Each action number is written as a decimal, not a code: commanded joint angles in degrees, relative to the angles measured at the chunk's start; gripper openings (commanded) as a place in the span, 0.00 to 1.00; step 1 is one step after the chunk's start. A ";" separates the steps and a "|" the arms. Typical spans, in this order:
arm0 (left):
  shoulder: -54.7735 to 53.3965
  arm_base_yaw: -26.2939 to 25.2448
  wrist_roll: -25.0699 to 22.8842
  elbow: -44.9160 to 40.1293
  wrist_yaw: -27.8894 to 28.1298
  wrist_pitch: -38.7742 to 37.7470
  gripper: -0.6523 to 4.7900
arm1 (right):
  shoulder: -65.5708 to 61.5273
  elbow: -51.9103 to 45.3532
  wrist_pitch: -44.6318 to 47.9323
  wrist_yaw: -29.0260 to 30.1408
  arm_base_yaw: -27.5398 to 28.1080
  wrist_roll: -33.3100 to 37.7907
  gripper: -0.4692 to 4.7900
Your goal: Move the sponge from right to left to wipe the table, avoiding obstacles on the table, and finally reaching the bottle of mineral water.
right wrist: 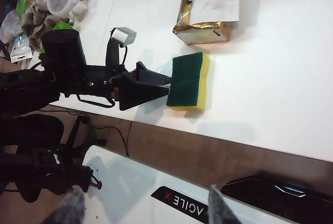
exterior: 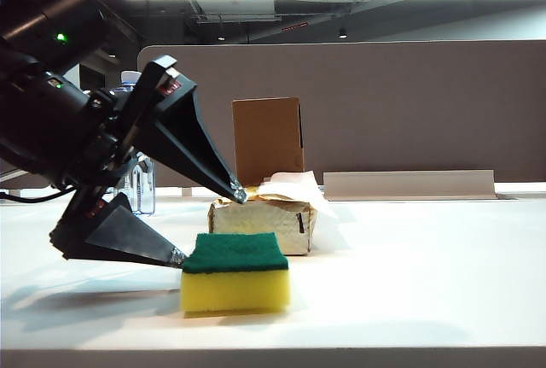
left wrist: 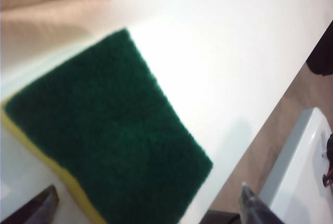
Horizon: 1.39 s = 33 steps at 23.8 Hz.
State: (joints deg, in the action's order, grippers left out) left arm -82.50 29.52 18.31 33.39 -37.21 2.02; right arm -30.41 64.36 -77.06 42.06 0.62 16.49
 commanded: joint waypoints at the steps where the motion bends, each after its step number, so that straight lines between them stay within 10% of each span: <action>1: -1.73 0.02 0.66 0.13 0.13 1.57 1.00 | 0.02 0.22 0.15 0.28 0.00 0.00 0.67; 18: -7.19 0.04 6.51 0.15 4.13 5.35 1.00 | 0.02 0.22 0.13 0.28 0.00 0.02 0.67; 22: -7.19 0.04 8.37 0.15 4.24 5.31 0.75 | 0.02 0.22 0.13 0.28 0.00 0.02 0.67; 33: -8.72 0.07 9.57 0.28 5.31 5.29 0.61 | 0.02 0.22 0.13 0.26 0.00 0.02 0.67</action>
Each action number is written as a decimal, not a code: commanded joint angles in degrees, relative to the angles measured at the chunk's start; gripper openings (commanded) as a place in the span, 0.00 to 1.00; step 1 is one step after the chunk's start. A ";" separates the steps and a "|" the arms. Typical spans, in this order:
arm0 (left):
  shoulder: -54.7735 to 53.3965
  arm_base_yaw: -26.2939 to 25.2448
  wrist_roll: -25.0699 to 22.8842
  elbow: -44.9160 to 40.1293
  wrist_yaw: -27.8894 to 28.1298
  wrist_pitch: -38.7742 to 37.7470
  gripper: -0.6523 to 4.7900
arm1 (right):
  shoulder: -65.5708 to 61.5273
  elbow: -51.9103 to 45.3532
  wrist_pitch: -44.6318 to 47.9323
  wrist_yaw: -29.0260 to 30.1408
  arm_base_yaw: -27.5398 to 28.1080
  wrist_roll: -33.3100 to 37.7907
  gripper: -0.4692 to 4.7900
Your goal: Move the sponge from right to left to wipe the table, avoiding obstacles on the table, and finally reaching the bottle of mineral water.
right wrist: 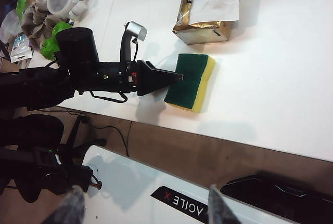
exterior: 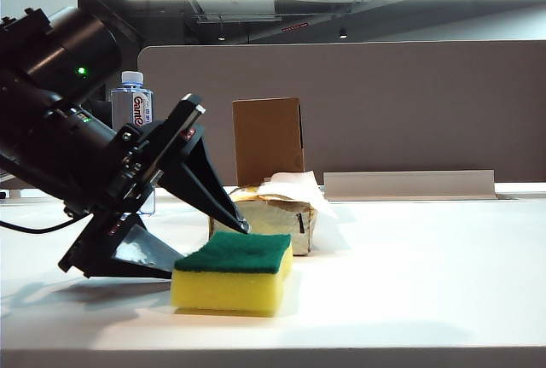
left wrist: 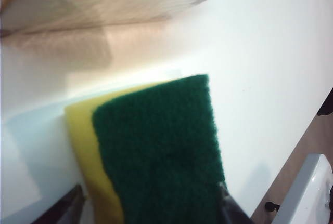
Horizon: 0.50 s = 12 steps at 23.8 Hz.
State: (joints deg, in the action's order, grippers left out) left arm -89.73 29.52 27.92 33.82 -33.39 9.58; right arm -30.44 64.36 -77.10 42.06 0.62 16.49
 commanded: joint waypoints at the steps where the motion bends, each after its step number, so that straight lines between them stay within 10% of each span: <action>1: -1.79 0.09 -0.07 -0.09 1.16 -2.27 0.56 | 0.04 0.22 0.17 0.26 0.00 0.02 0.67; 8: -2.95 0.37 -0.17 0.68 1.25 -2.25 0.49 | 0.04 0.22 0.17 0.26 0.00 0.02 0.67; 12: -2.95 0.37 -2.86 1.33 1.49 -2.23 0.22 | 0.07 0.22 0.17 0.26 0.00 0.02 0.67</action>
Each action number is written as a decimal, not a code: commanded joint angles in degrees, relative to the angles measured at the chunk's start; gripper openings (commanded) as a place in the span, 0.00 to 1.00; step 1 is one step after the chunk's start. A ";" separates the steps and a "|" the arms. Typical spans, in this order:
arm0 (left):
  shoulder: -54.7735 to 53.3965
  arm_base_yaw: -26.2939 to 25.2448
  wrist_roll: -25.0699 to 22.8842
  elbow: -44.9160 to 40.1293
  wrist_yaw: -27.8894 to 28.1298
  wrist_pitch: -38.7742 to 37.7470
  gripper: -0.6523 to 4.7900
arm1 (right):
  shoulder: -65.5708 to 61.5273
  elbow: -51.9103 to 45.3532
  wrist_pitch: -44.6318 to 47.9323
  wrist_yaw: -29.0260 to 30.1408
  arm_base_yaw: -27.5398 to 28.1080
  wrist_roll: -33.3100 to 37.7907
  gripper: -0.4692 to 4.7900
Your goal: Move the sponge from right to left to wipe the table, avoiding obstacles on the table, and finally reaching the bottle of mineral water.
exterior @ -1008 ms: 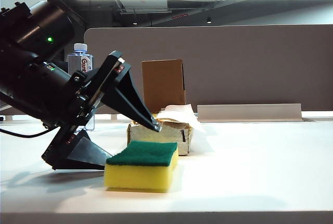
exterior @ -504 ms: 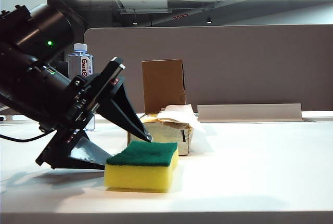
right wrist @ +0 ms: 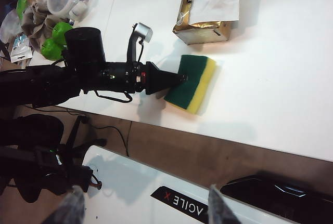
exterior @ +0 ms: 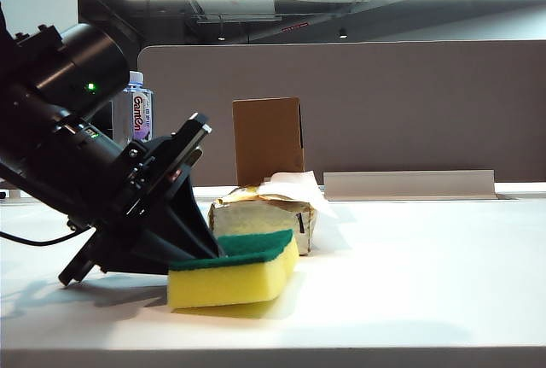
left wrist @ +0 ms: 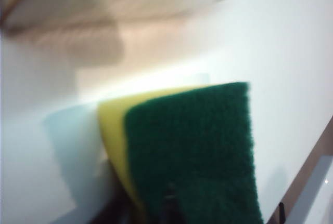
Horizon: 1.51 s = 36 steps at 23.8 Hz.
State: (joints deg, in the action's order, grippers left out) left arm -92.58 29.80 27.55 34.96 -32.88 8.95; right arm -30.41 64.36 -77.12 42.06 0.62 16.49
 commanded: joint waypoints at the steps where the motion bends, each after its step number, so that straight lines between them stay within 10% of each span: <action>1: -0.11 0.09 -3.28 0.37 1.03 -1.66 0.20 | 0.04 0.22 0.22 0.26 0.00 0.02 0.67; 36: 0.07 0.02 -20.11 4.39 15.34 -24.20 0.11 | 0.04 0.22 0.20 0.09 -0.02 0.00 0.59</action>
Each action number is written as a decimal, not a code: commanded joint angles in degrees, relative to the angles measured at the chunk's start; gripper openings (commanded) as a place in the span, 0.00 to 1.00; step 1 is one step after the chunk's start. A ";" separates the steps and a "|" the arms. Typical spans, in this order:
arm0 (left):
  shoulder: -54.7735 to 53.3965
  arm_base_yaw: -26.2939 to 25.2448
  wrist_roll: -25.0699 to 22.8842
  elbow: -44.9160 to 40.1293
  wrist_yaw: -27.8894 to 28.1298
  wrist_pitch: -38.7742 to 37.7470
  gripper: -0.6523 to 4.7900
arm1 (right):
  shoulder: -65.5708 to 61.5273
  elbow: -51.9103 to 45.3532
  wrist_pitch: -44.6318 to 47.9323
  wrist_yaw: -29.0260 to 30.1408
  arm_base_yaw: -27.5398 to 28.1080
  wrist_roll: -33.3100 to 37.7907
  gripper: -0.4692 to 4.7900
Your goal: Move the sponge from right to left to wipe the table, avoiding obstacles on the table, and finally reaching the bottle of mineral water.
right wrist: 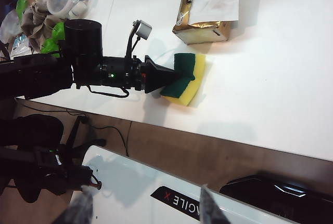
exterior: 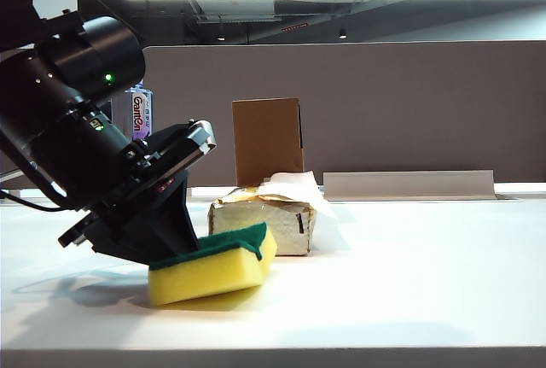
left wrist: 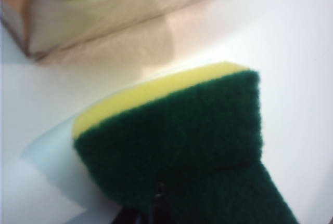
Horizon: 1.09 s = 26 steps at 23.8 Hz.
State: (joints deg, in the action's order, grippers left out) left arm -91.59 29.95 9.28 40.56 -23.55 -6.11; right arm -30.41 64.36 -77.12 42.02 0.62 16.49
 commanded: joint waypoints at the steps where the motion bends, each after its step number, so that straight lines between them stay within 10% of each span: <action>1: -0.92 -0.13 -1.84 -1.20 6.01 -9.25 0.11 | 0.04 0.22 0.20 0.13 -0.02 0.00 0.59; 11: -0.81 -2.93 -2.73 -1.40 8.57 -12.76 0.11 | 0.07 0.22 0.17 0.31 -0.02 0.00 0.59; 26: 9.46 -23.47 -13.57 -7.50 11.85 -21.49 0.11 | 0.07 0.22 0.50 0.31 -0.02 0.00 0.59</action>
State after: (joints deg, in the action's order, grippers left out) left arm -81.52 8.97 -1.98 35.07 -20.67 -19.46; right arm -30.41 64.36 -77.10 42.04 0.60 16.49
